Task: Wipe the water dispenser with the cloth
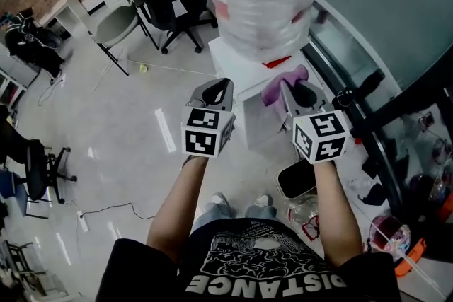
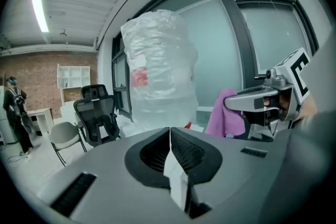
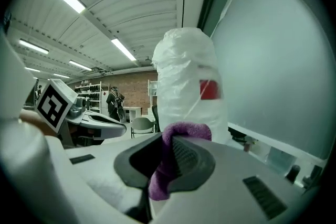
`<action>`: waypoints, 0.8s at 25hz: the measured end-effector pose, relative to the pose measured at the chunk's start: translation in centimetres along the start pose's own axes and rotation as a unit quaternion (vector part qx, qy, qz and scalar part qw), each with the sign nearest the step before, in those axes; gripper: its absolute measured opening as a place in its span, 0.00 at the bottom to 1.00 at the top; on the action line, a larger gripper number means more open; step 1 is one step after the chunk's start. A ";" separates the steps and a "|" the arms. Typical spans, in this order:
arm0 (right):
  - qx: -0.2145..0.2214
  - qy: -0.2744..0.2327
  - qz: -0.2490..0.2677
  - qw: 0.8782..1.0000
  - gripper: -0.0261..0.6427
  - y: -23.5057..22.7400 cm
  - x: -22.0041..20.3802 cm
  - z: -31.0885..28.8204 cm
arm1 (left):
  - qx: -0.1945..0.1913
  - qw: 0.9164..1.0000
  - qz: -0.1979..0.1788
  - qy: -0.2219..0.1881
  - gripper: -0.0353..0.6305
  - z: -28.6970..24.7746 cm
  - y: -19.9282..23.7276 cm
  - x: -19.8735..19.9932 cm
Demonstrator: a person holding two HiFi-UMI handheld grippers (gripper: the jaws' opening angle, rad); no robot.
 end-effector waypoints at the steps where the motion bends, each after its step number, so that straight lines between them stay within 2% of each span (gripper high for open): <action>1: -0.004 -0.002 0.003 1.000 0.09 0.2 0.4 0.0 | 0.001 1.000 -0.001 -0.003 0.09 0.3 0.5 0.2; 12: -0.039 -0.022 0.026 0.999 0.09 2.4 2.8 -0.5 | -0.002 1.000 0.008 -0.013 0.09 2.0 5.2 -0.2; 20: -0.056 -0.025 0.025 0.998 0.09 2.5 3.0 -0.1 | -0.004 1.000 0.013 -0.020 0.09 2.0 5.8 0.3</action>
Point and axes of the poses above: the fingertips, and each gripper's own axes: z backward along the fingers, y to its left, x out of its top, the point moved 8 cm from there along z, backward along the fingers, and after that the axes turned 11 degrees about x, right-handed, at the moved point
